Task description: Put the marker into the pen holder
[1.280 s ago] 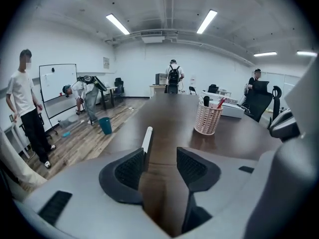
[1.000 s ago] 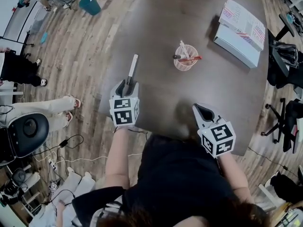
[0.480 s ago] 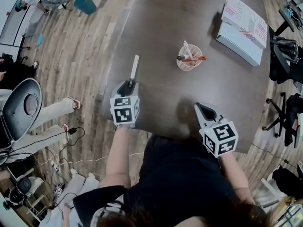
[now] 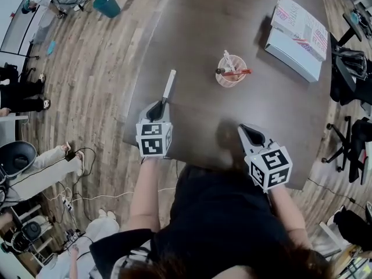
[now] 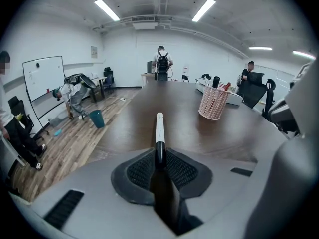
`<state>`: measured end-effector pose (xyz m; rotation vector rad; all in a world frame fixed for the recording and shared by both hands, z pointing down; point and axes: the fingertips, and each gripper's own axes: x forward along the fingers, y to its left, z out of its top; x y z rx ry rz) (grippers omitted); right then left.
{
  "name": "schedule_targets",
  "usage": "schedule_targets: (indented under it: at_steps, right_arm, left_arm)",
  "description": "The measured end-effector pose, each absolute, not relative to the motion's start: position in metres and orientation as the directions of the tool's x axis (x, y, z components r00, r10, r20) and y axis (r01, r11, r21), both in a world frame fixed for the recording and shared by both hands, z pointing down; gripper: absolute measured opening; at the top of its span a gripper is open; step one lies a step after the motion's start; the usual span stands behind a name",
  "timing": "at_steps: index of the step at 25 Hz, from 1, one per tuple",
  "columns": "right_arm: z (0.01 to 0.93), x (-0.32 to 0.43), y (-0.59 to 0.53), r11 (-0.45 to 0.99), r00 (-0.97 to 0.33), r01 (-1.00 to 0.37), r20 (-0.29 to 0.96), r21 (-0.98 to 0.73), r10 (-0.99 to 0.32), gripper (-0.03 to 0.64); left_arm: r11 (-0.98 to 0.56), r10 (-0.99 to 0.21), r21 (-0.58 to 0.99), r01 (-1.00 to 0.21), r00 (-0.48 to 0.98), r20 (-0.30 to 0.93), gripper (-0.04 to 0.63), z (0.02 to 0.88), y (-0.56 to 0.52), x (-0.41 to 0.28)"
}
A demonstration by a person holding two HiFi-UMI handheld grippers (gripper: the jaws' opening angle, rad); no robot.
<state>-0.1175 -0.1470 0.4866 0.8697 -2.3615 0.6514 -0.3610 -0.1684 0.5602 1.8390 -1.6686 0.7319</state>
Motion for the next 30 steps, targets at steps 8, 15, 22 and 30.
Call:
schedule_targets:
  at_steps: [8, 15, 22, 30]
  right_arm:
    - [0.485, -0.101, -0.146, 0.691, -0.672, -0.675, 0.602, -0.257, -0.432, 0.018]
    - [0.478, -0.076, -0.148, 0.689, -0.679, -0.677, 0.579, -0.259, -0.451, 0.018]
    - [0.479, -0.051, -0.146, 0.673, -0.674, -0.692, 0.57, -0.261, -0.47, 0.018]
    - [0.483, -0.031, -0.144, 0.656, -0.662, -0.708, 0.571, -0.262, -0.486, 0.018]
  left_arm:
    - [-0.11, -0.765, 0.002, -0.994, 0.086, 0.639, 0.081, 0.512, -0.172, -0.336]
    - [-0.21, -0.781, -0.044, -0.977, 0.141, 0.608, 0.081, 0.46, -0.171, -0.293]
    - [-0.401, -0.746, -0.145, -0.905, 0.231, 0.624, 0.081, 0.422, -0.174, -0.24]
    - [-0.589, -0.629, -0.278, -0.759, 0.213, 0.748, 0.081, 0.425, -0.181, -0.213]
